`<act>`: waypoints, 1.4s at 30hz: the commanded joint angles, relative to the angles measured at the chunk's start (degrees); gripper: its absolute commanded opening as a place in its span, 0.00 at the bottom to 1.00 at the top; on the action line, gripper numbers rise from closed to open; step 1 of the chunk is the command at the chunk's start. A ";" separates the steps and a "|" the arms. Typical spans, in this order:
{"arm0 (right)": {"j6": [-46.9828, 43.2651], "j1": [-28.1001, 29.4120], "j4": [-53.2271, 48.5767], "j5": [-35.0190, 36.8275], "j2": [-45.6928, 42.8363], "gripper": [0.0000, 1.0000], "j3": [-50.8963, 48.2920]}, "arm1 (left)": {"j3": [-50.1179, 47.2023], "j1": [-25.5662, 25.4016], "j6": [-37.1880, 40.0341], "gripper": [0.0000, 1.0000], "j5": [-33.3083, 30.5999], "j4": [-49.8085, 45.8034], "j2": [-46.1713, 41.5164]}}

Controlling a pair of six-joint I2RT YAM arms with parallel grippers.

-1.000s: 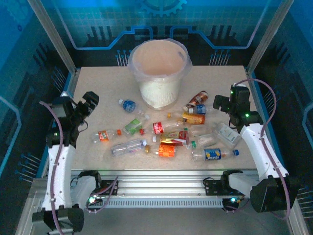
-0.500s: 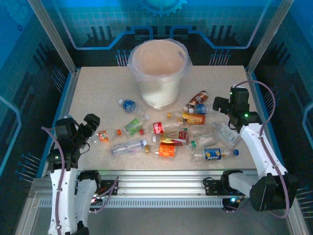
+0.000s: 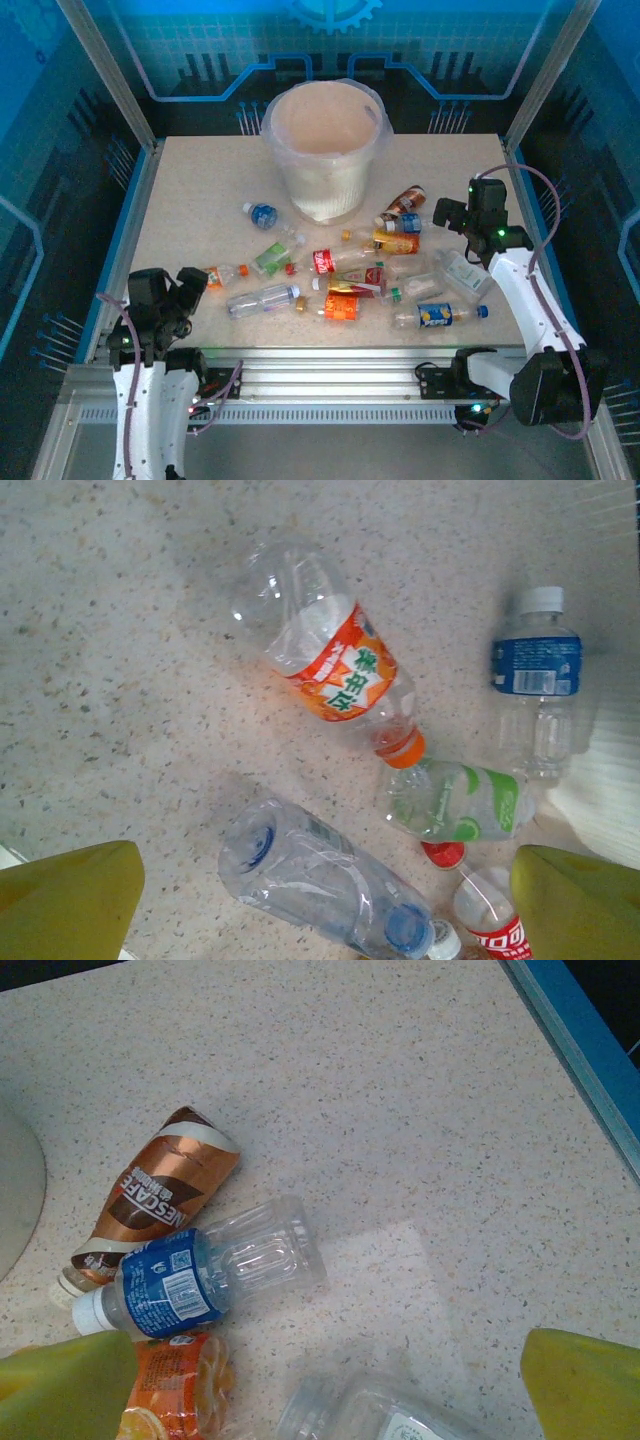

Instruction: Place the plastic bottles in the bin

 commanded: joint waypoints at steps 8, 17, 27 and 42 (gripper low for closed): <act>1.46 -0.71 -1.45 -1.91 0.49 1.00 1.16 | -8.70 -8.64 -9.94 0.94 -2.92 15.82 9.54; 0.84 -0.88 -1.81 -2.01 1.24 1.00 1.01 | -7.04 -12.73 -14.73 0.99 -10.14 32.49 29.03; 0.64 -0.87 -1.46 -3.20 1.67 1.00 0.85 | -5.39 -12.77 -19.37 0.99 -15.17 42.19 41.23; 0.93 -0.88 -1.45 -3.64 2.30 1.00 0.84 | -2.36 -12.72 -21.94 0.88 -18.64 51.68 54.50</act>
